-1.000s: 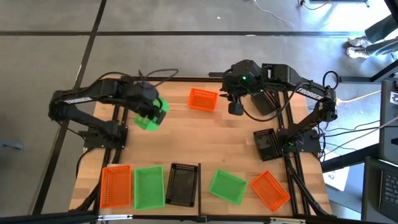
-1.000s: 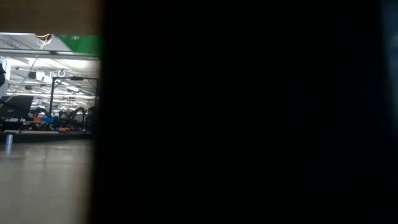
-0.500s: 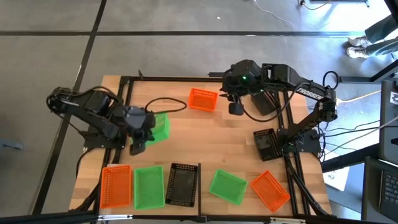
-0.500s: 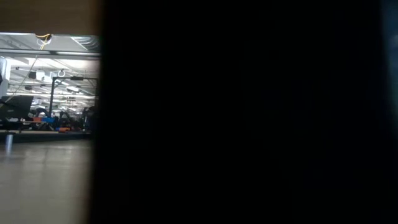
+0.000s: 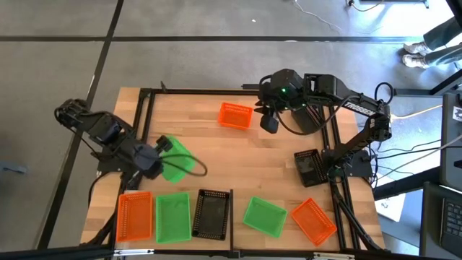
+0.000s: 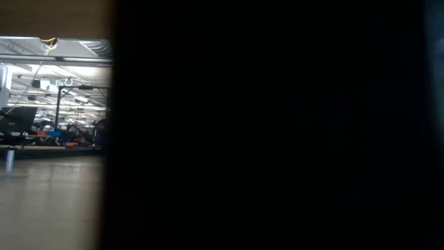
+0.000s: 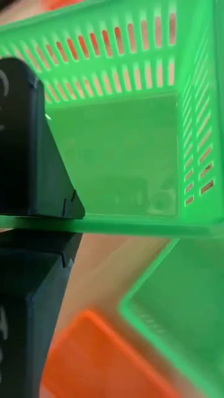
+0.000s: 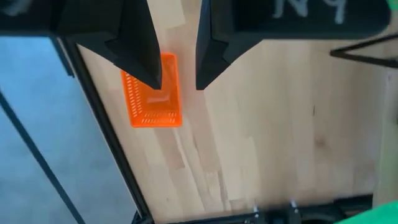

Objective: Stack baskets on shelf by color
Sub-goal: Stack the top green basket on top of the other green basket on the shelf

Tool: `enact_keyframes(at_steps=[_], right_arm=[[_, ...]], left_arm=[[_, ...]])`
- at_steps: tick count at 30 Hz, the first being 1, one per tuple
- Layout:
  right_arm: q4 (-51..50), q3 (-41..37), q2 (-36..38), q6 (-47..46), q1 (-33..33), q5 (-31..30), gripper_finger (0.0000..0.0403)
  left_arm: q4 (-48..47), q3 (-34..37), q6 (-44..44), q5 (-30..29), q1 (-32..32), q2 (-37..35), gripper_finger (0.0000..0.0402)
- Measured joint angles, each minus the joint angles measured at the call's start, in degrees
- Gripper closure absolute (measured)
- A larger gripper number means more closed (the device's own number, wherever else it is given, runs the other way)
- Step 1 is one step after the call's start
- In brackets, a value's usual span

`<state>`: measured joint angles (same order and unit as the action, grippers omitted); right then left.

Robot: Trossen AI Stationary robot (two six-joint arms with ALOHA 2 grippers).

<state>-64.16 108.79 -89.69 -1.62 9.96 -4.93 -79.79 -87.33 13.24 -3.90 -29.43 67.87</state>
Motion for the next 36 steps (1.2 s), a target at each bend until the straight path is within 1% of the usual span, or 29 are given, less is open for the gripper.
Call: enact_keyframes(at_steps=[3,5,7,9,11,14,15,19,24,26,30,36], right_arm=[[0.6,0.0,0.0,-1.9,0.0,0.0,0.0308],[0.7,0.0,0.0,-3.1,0.0,0.0,0.0308],[0.7,0.0,0.0,-4.5,0.0,0.0,0.0308],[0.7,0.0,0.0,-5.7,0.0,0.0,0.0308],[0.7,0.0,0.0,-6.0,0.0,0.0,0.0308],[0.9,0.0,0.0,-6.1,0.0,0.6,0.0308],[1.0,0.0,0.0,-5.9,0.0,2.1,0.0309],[1.8,0.0,0.0,-3.4,0.0,12.1,0.0308],[2.4,0.0,0.0,-0.8,-0.3,19.7,0.0309],[2.8,0.0,0.0,-0.8,-0.3,20.8,0.0309],[2.8,0.0,0.0,0.7,-0.3,21.0,0.0308],[3.2,0.0,0.0,2.2,-0.3,21.1,0.0309]], left_arm=[[-0.4,0.0,10.1,-1.5,-2.3,-0.1,0.0401],[-0.2,0.0,16.1,-1.5,-3.7,-0.1,0.0401],[-0.2,0.0,19.4,-1.6,-5.2,-0.1,0.0401],[0.0,0.0,20.7,-1.5,-6.8,-0.1,0.0401],[0.9,0.0,20.9,-1.6,-8.6,-0.1,0.0401],[4.7,0.0,21.0,-1.6,-12.1,-0.1,0.0401],[5.9,0.0,21.1,-1.5,-13.3,-0.1,0.0401],[10.0,0.0,21.4,-1.5,-16.8,0.6,0.0401],[12.6,0.0,18.4,-1.3,-18.7,3.3,0.0401],[12.5,0.0,17.1,-1.4,-18.7,5.1,0.0401],[12.8,0.0,17.2,-2.8,-18.6,7.9,0.0401],[12.9,0.0,14.2,-0.4,-19.0,9.8,0.0401]])
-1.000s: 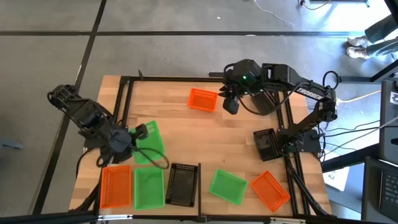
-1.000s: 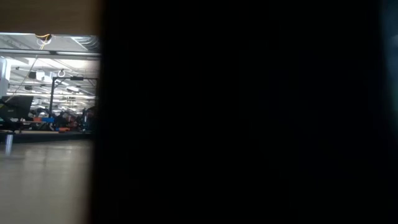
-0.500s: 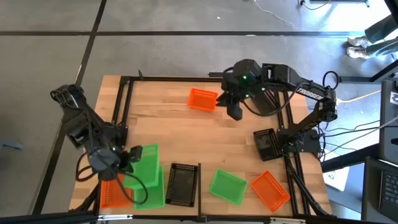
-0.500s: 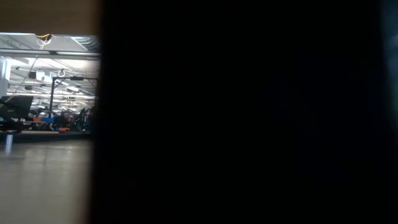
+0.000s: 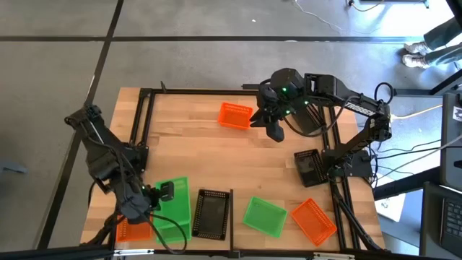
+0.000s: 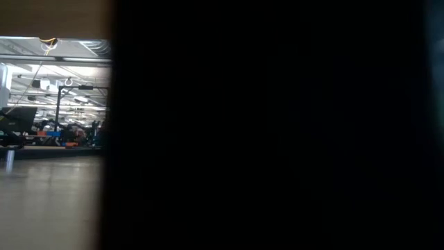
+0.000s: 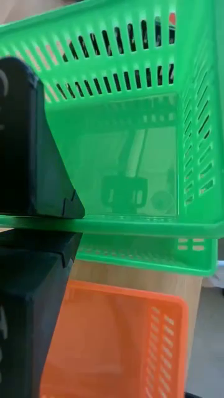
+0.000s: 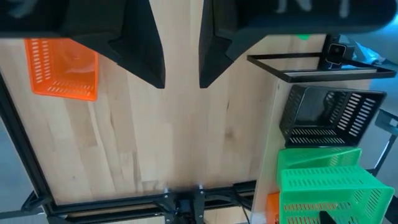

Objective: Stack baskets on shelf by color
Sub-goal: Stack the top green basket on top of the other green basket on the shelf

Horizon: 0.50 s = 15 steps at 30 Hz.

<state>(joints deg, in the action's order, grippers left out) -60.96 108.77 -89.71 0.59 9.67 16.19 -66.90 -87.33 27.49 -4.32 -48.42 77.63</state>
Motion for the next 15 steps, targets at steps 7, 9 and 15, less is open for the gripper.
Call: enact_keyframes(at_steps=[7,9,15], right_arm=[[0.0,0.0,0.0,1.2,0.0,0.0,0.0308],[0.0,0.0,0.0,1.1,0.0,0.0,0.0308],[-0.1,0.0,0.0,0.5,0.0,0.0,0.0308]], left_arm=[[0.6,0.0,-0.8,0.2,-1.5,0.1,0.0401],[0.7,0.0,-2.0,0.3,-1.6,0.1,0.0401],[1.2,0.0,-4.5,0.9,-1.6,0.1,0.0401]])
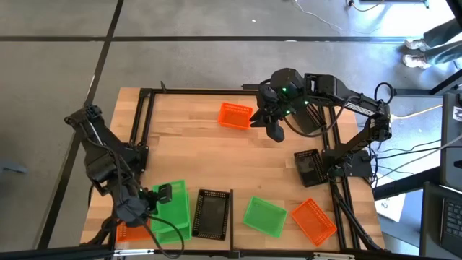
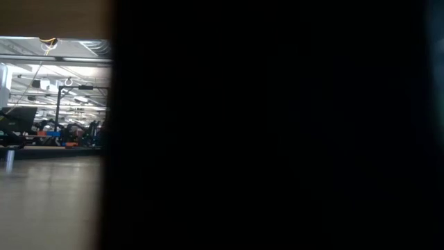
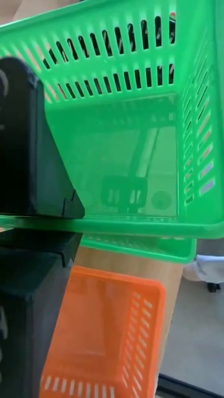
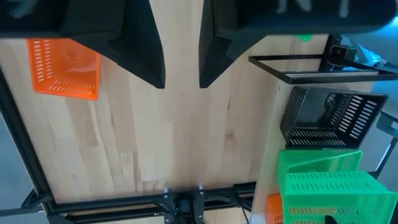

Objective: Stack baskets on shelf by color
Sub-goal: Stack the top green basket on top of the other green basket on the shelf

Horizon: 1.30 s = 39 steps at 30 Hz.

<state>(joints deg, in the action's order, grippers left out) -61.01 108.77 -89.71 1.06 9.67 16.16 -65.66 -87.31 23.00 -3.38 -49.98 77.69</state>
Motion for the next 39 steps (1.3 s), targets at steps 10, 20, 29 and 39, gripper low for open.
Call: enact_keyframes(at_steps=[10,20,29,39], right_arm=[[0.0,0.0,0.0,-0.8,0.0,0.0,0.0308],[0.0,0.0,0.0,-0.8,0.0,0.0,0.0308],[0.0,0.0,0.0,-1.0,0.0,-0.1,0.0308],[0.0,0.0,0.0,-0.9,0.0,-0.1,0.0308]], left_arm=[[1.6,0.0,-0.2,0.8,0.0,0.8,0.0402],[2.1,0.0,-2.1,2.3,0.0,0.8,0.0368],[1.9,0.0,-1.2,2.8,-0.1,0.8,0.0354],[1.9,0.0,-4.0,1.3,-1.0,0.6,0.0351]])
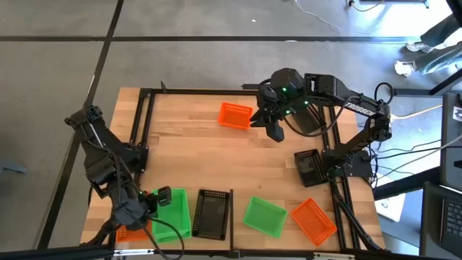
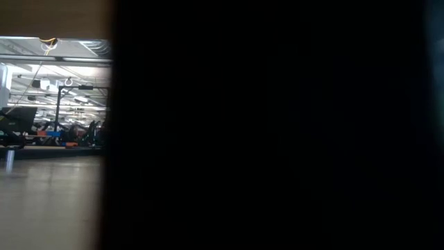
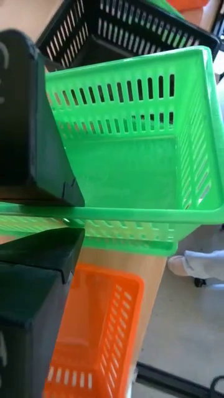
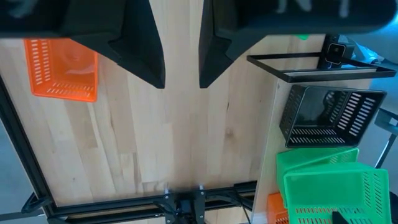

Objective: Stack baskets on shelf by color
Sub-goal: Stack the top green basket on top of the other green basket on the shelf

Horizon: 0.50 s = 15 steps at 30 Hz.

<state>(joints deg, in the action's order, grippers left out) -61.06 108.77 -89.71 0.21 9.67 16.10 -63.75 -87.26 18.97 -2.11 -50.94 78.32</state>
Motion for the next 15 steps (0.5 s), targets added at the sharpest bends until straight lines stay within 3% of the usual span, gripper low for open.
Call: enact_keyframes(at_steps=[5,10,15], right_arm=[[0.0,0.0,0.0,0.0,0.0,0.0,0.0309],[0.0,0.0,0.0,0.1,0.0,0.0,0.0308],[0.0,0.0,0.0,0.3,0.0,0.0,0.0308]], left_arm=[[0.2,0.0,0.4,-0.9,-0.1,0.0,0.035],[0.4,0.0,1.0,-7.5,-0.8,0.2,0.035],[0.0,0.0,-0.3,-3.8,-0.8,0.3,0.0353]])
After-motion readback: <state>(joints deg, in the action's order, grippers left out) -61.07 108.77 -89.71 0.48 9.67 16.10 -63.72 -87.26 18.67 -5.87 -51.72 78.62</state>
